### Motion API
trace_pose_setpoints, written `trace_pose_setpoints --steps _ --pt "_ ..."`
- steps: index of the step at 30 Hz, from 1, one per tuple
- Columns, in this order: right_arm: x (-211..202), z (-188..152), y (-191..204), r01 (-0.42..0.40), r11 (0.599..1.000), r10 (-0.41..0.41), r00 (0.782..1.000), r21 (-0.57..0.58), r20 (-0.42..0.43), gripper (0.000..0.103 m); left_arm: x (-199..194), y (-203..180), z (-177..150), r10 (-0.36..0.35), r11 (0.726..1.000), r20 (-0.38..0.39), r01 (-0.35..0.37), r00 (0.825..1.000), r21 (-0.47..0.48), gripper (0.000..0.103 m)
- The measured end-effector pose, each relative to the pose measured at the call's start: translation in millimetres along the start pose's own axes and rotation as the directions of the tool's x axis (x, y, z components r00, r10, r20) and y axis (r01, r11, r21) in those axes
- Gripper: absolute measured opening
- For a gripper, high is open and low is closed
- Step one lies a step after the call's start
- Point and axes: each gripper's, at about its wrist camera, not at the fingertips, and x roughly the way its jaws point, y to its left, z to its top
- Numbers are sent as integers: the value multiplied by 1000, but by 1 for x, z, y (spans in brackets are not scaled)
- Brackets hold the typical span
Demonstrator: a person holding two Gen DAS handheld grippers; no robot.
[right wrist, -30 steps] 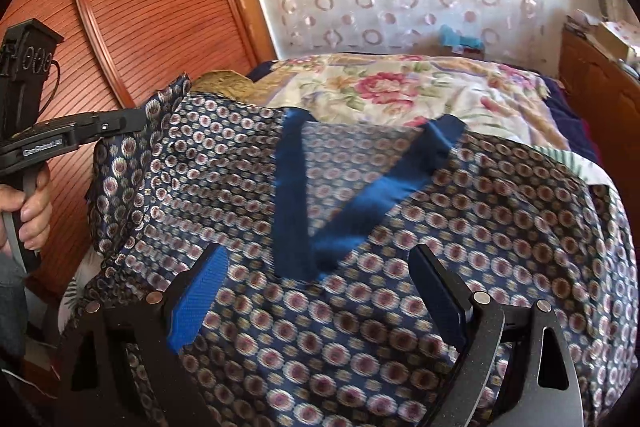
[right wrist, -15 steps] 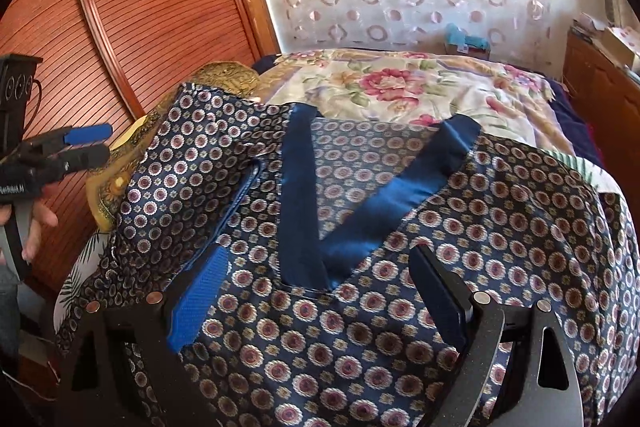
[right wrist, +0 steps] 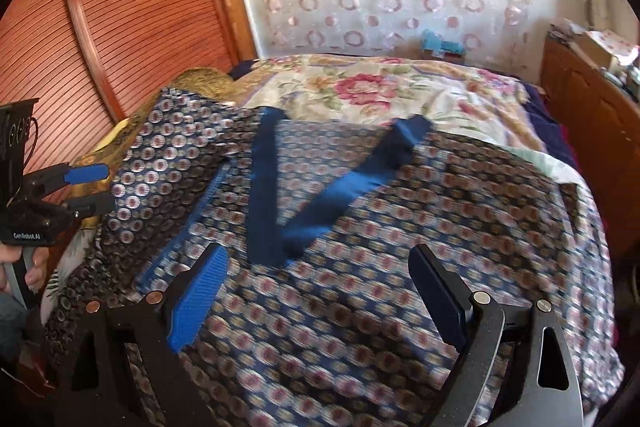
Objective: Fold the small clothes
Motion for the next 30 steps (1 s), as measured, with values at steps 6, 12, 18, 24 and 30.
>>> trace_pose_setpoints --steps 6,12,18,24,30 --pt "-31 -25 -41 110 990 -111 994 84 3 92 25 -34 6 -50 998 -22 50 999 40 83" --pt "-61 -45 -84 216 962 -219 976 167 0 91 51 -71 5 -76 991 -58 82 995 107 83" --pt "-81 -59 -120 298 924 -302 953 239 -21 83 74 -90 0 -73 987 -107 88 992 138 83" --pt "-86 -69 -135 340 897 -338 940 282 -57 78 80 -98 -6 -56 985 -103 72 993 157 83" --pt "-89 -80 -144 368 881 -352 930 298 -111 72 84 -104 -6 -69 980 -111 88 991 180 92"
